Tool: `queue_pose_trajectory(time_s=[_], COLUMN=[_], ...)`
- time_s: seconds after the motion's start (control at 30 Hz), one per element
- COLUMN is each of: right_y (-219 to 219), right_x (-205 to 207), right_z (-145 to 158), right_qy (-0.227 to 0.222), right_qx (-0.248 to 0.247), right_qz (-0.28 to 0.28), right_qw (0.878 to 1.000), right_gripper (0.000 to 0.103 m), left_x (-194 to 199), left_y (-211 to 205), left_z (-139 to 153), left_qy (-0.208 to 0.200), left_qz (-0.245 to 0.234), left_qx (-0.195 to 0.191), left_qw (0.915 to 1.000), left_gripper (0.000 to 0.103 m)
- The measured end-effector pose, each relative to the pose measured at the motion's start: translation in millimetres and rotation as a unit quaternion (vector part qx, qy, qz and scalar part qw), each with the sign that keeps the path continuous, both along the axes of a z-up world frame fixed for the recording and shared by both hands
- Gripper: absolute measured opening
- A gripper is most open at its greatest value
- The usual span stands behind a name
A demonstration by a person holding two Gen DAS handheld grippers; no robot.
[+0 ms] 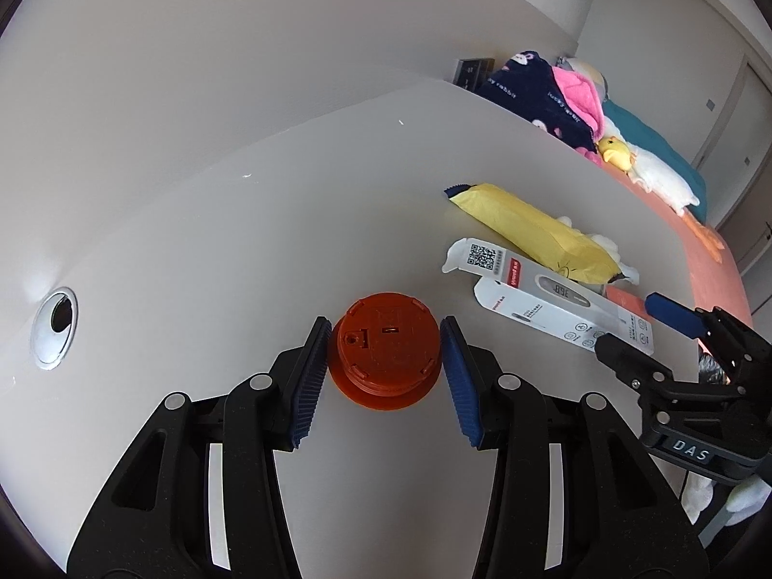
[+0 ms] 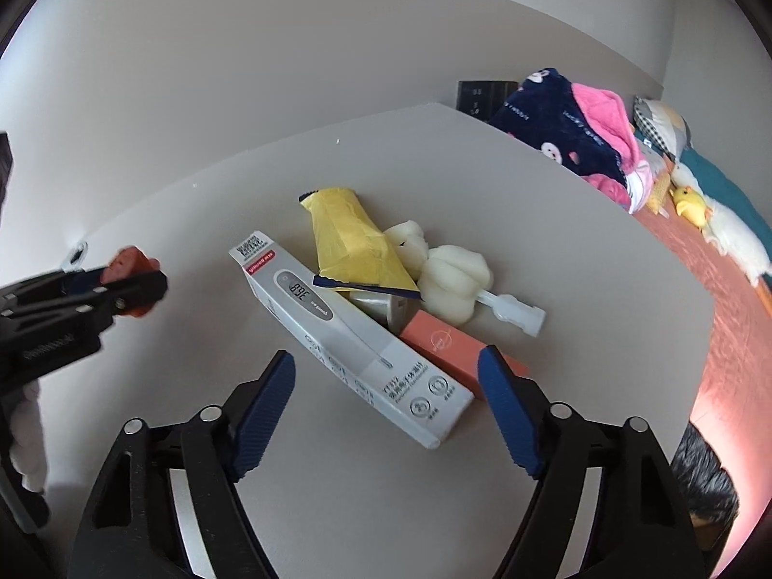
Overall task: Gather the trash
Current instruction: 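Grasp the white thermometer box with the right gripper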
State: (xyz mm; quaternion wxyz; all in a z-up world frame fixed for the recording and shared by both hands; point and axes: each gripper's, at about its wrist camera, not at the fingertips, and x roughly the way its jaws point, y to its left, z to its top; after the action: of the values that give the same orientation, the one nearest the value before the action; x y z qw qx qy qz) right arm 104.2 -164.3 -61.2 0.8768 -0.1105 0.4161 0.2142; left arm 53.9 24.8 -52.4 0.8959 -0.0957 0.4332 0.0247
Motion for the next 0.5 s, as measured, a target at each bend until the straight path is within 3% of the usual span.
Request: queue_pose_trajectory(time_s=[0.17, 0.3, 0.4, 0.5], right_y=[13.1, 25.2, 29.7, 30.9], right_x=[-4.3, -8.8, -4.5, -2.2], right_z=[-4.4, -11.2, -13.1, -13.7], right_qy=[-0.005, 0.016, 0.042, 0.053], right_qx=[-0.031, -0.05, -0.026, -0.008], right_qz=[0.033, 0.069, 0.081, 0.074], right_qw=[0.999, 0.996, 0.995, 0.996], right_gripper=[0.063, 0.059, 0.051, 0.031], left_x=[-0.6, 0.0, 0.1, -0.8], left_y=[4.2, 3.2, 1.8, 2.0], left_z=[-0.2, -0.3, -0.4, -0.1], left_qy=[0.002, 0.005, 0.005, 0.004], left_qz=[0.005, 0.003, 0.001, 0.001], left_qx=[-0.003, -0.004, -0.004, -0.005], left_qw=[1.0, 1.0, 1.0, 1.0], left_gripper=[0.046, 0.046, 0.046, 0.046])
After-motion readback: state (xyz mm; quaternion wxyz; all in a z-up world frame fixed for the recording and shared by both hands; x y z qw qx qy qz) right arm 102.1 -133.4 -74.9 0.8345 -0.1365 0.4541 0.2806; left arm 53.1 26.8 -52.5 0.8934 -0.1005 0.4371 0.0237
